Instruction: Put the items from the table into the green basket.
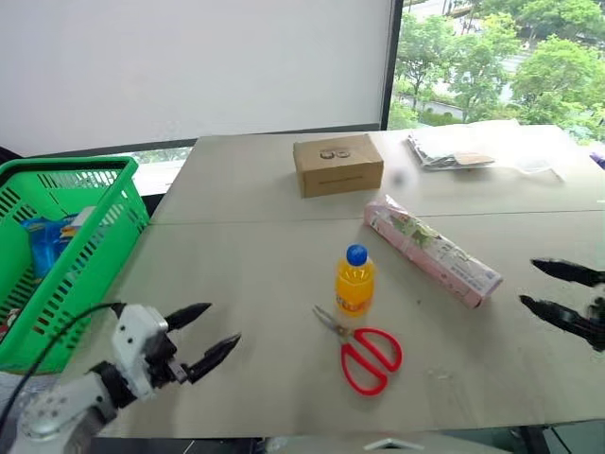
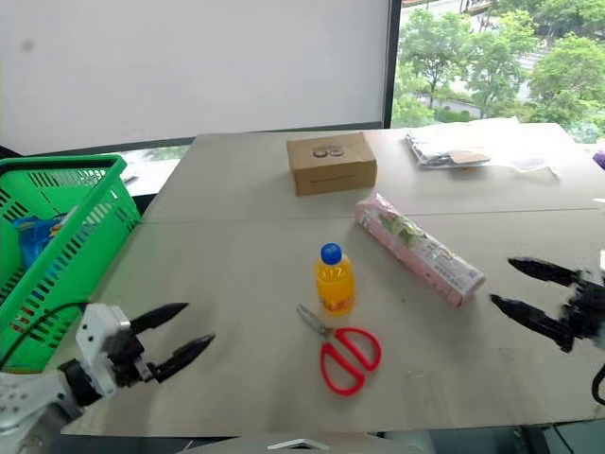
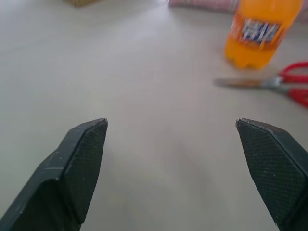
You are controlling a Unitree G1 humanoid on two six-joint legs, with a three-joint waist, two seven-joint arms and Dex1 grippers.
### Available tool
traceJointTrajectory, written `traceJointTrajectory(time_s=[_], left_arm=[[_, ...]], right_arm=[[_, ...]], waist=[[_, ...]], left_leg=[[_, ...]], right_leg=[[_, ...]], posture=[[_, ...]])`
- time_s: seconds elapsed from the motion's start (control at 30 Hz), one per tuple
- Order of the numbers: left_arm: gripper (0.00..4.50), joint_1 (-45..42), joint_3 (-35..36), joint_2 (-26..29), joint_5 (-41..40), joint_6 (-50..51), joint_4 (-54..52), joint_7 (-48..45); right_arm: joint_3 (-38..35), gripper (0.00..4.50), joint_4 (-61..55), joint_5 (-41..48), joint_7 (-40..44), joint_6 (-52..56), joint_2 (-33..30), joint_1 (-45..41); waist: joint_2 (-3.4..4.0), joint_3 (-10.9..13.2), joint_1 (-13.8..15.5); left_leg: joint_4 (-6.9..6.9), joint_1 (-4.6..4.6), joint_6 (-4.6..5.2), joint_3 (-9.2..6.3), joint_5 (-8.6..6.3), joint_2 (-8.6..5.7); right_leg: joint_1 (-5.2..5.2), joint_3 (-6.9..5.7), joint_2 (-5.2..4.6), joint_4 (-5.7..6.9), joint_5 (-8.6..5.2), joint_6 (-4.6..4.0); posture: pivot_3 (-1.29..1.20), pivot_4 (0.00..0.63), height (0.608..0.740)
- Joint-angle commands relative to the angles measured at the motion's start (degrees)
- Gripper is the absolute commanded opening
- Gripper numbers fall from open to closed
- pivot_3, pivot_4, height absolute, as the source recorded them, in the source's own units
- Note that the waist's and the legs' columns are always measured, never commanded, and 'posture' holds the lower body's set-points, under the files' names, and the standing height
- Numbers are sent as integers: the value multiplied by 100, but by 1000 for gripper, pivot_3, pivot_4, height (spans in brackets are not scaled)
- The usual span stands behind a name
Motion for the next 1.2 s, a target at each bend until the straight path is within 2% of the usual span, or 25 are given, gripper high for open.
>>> traceJointTrajectory(time_s=[0.03, 0.1, 0.17, 0.23, 0.3, 0.37, 0.6, 0.73, 0.77, 0.9, 0.93, 0.97, 1.0, 1.07, 1.2], left_arm=[[4453, -94, 565, 682, -797, 442, -430, -834], [4453, 123, 978, 1145, -1336, 972, -626, -1369], [4453, 436, 1361, 1442, -1403, 1159, -851, -1901], [4453, 673, 1738, 1593, -1344, 1251, -989, -2254], [4453, 838, 2158, 1627, -1381, 1379, -1216, -2393], [4453, 1020, 2487, 1589, -1348, 1477, -1434, -2546], [4453, 2101, 3067, 723, -771, 1177, -2249, -2827], [4453, 2440, 3239, 251, -979, 1261, -2807, -2472], [4453, 2540, 3308, 135, -1064, 1285, -2936, -2391], [4453, 2886, 3593, -149, -1231, 1263, -3217, -2188], [4500, 2961, 3640, -186, -1250, 1256, -3252, -2151], [4500, 3040, 3687, -226, -1269, 1235, -3293, -2137], [4500, 3128, 3744, -283, -1311, 1214, -3340, -2116], [4500, 3233, 3840, -326, -1425, 1203, -3405, -2027], [4500, 3235, 3937, -177, -1695, 1261, -3433, -1745]], right_arm=[[1080, 4500, -1657, 85, -1107, 573, 236, -401], [1720, 4500, -1927, -593, -1575, 682, 332, -364], [2192, 4500, -1903, -1252, -1789, 569, 368, -373], [2551, 4500, -1859, -1589, -1801, 452, 433, -411], [3082, 4500, -1628, -2361, -1807, 335, 216, -451], [3399, 4500, -1384, -2783, -1709, 46, 215, -515], [4439, 4500, -622, -3251, -1572, 354, 702, -1149], [4839, 4500, -205, -3817, -1819, 548, 886, -1634], [4905, 4500, -185, -3860, -1851, 659, 939, -1711], [4990, 4500, -227, -3892, -1918, 903, 1034, -1782], [5007, 3986, -238, -3918, -1919, 903, 1027, -1773], [5044, 3871, -254, -3985, -1915, 869, 994, -1763], [5085, 3378, -279, -4076, -1905, 793, 941, -1736], [5123, 2714, -326, -4198, -1895, 747, 874, -1695], [5176, 816, -430, -4404, -1800, 598, 734, -1648]], waist=[[-34, 24, -63], [-71, 48, -86], [-96, 57, -108], [-92, 78, -116], [-85, 94, -111], [-134, 132, -97], [-130, 220, -34], [-140, 289, 70], [-145, 304, 83], [-183, 378, 147], [-182, 383, 162], [-182, 408, 184], [-188, 436, 192], [-190, 478, 214], [-192, 503, 299]], left_leg=[[0, 1, 0, 2, 0, 6], [-1, -4, -5, 10, 2, 33], [-1, -11, -15, 13, -3, 36], [-1, -17, -21, 43, -11, 19], [-1, -31, -14, 59, -15, 9], [-2, -36, -12, 62, -15, 9], [-3, -25, -15, 71, -14, 26], [0, -15, -17, 65, -14, 29], [0, -15, -18, 66, -13, 35], [-1, -17, -20, 63, -13, 48], [-1, -19, -20, 62, -13, 48], [-1, -20, -20, 62, -13, 47], [-2, -21, -21, 62, -14, 46], [-1, -22, -23, 62, -15, 48], [-5, -27, -29, 60, -19, 47]], right_leg=[[0, -7, 0, 0, -1, -1], [-4, -31, 11, -1, -5, -13], [-5, -36, 9, -4, -11, -28], [-5, -17, -16, -15, 2, -47], [-19, -3, -26, -16, 2, -46], [-30, -6, -29, -13, 0, -40], [-28, -18, -24, -6, 0, -42], [-20, -26, -27, -6, -2, -39], [-19, -32, -28, -6, -15, -18], [-18, -45, -28, -7, -16, -18], [-18, -46, -28, -8, -16, -18], [-18, -46, -29, -9, -16, -19], [-18, -46, -31, -10, -16, -19], [-18, -47, -32, -11, -17, -18], [-21, -58, -36, -20, -18, -19]], posture=[[39, 25, 740], [55, 36, 740], [74, 39, 740], [78, 40, 740], [125, 48, 740], [139, 49, 740], [224, 70, 740], [276, 95, 740], [285, 102, 740], [322, 129, 740], [326, 135, 740], [332, 141, 740], [342, 153, 740], [347, 155, 740], [340, 153, 740]])
